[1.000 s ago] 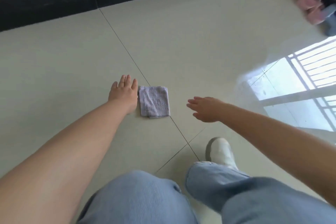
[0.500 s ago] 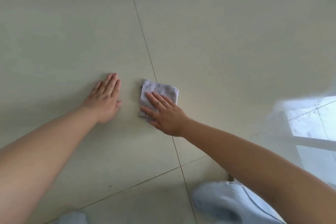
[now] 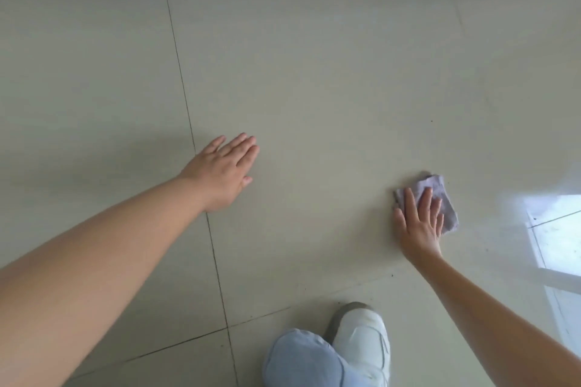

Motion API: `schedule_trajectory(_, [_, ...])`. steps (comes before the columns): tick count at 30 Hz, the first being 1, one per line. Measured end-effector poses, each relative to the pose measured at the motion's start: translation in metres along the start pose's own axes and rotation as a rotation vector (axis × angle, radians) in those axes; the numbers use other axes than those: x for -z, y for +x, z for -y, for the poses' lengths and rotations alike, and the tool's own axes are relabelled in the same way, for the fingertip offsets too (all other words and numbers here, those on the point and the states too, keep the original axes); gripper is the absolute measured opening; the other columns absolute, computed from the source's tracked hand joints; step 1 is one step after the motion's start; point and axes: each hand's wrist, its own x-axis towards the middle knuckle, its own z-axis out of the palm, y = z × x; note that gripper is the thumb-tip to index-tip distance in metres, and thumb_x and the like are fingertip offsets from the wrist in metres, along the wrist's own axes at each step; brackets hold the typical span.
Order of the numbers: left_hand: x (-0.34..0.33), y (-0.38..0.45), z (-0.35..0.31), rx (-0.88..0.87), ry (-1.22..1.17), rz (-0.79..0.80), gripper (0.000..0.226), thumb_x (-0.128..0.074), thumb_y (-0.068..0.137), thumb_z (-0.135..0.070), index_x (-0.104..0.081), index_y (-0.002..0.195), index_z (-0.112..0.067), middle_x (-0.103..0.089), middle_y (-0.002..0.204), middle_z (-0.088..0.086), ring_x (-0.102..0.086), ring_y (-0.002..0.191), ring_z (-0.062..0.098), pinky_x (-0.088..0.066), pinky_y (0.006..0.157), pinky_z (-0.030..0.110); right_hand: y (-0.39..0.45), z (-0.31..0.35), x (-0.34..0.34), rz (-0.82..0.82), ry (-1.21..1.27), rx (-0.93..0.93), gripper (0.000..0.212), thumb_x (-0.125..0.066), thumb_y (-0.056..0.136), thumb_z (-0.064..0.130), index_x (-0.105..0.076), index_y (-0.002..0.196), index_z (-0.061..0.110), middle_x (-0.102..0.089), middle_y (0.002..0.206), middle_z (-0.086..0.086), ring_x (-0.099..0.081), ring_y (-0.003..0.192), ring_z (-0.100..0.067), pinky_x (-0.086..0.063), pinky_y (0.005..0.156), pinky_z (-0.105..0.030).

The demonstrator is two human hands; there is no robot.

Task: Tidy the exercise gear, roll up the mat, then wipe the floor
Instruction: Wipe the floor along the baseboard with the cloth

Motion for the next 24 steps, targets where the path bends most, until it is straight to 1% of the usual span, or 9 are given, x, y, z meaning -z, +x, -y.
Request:
schedule_trajectory(2, [0.004,0.018,-0.023,0.071,-0.042,-0.005,0.059,-0.02,0.103,-0.031,0.005,0.151,-0.007,0.011,0.16,0.007,0.008,0.149,0.018,0.0,0.12,0.034,0.037,0.014,0.021,-0.025,0.092,-0.096,0.053,-0.024,0.101,0.036,-0.01,0.15,0.024,0.012,0.159,-0.007,0.015,0.146,-0.028,0.008,0.118,-0.043])
schedule_trajectory(4, [0.004,0.028,-0.04,0.196,-0.12,-0.003,0.059,-0.021,0.103,-0.031,0.002,0.151,-0.005,0.008,0.16,0.008,0.007,0.149,0.019,-0.003,0.12,0.035,0.066,0.045,0.033,-0.009,0.155,-0.074,0.051,-0.023,0.101,0.035,-0.01,0.15,0.025,0.012,0.159,-0.006,0.014,0.146,-0.028,0.008,0.118,-0.044])
schedule_trajectory(7, [0.001,0.03,-0.057,0.317,-0.181,0.056,0.06,-0.021,0.103,-0.031,0.002,0.151,-0.004,0.007,0.16,0.009,0.006,0.149,0.02,-0.005,0.12,0.037,0.069,0.091,0.017,0.063,0.077,0.18,0.056,-0.011,0.099,0.048,-0.011,0.15,0.024,0.01,0.159,-0.006,0.01,0.147,-0.029,0.005,0.118,-0.044])
schedule_trajectory(10, [-0.001,0.026,-0.06,0.356,-0.224,0.042,0.06,-0.024,0.102,-0.031,-0.002,0.151,-0.003,0.005,0.16,0.011,0.004,0.149,0.021,-0.006,0.12,0.037,0.022,0.104,-0.025,-0.056,-0.09,0.488,0.075,0.009,0.093,0.054,-0.042,0.138,0.023,-0.019,0.157,-0.011,-0.02,0.143,-0.036,-0.015,0.116,-0.046])
schedule_trajectory(13, [0.001,0.024,-0.053,0.369,-0.215,0.034,0.061,-0.026,0.102,-0.032,-0.003,0.151,-0.003,0.004,0.16,0.011,0.003,0.149,0.022,-0.008,0.12,0.036,-0.012,0.054,-0.048,0.015,-0.133,0.572,0.055,0.0,0.098,0.048,-0.038,0.133,0.028,0.012,0.159,0.001,0.011,0.147,-0.023,0.003,0.116,-0.037])
schedule_trajectory(15, [0.003,0.028,-0.05,0.367,-0.239,0.01,0.061,-0.03,0.101,-0.029,-0.007,0.15,-0.002,0.001,0.16,0.013,0.0,0.149,0.024,-0.008,0.119,0.038,-0.015,0.001,-0.037,0.057,-0.115,0.451,0.054,-0.001,0.098,0.049,-0.033,0.137,0.028,0.013,0.158,0.004,0.009,0.147,-0.021,0.008,0.116,-0.032])
schedule_trajectory(17, [0.005,0.04,-0.05,0.36,-0.27,-0.035,0.061,-0.033,0.1,-0.027,-0.01,0.149,0.0,-0.001,0.159,0.015,-0.001,0.149,0.026,-0.008,0.119,0.039,0.0,-0.046,-0.013,-0.071,-0.063,0.247,0.062,-0.001,0.096,0.052,-0.025,0.146,0.023,0.004,0.156,0.002,-0.007,0.147,-0.027,0.007,0.117,-0.029])
schedule_trajectory(20, [0.006,0.057,-0.06,0.352,-0.291,-0.037,0.064,-0.037,0.099,-0.028,-0.01,0.149,0.002,-0.001,0.158,0.019,-0.001,0.149,0.028,-0.009,0.119,0.04,0.058,-0.075,0.038,-0.038,0.17,-0.151,0.053,-0.019,0.101,0.038,-0.008,0.151,0.023,0.014,0.158,-0.003,0.011,0.147,-0.025,0.007,0.119,-0.041])
schedule_trajectory(24, [0.005,0.067,-0.067,0.375,-0.211,0.033,0.068,-0.036,0.099,-0.033,-0.006,0.149,0.002,0.003,0.158,0.02,0.0,0.148,0.029,-0.01,0.119,0.038,0.138,-0.023,0.08,-0.026,0.199,-0.185,0.051,-0.02,0.102,0.034,-0.007,0.15,0.025,0.011,0.159,-0.005,0.011,0.147,-0.025,0.005,0.118,-0.044])
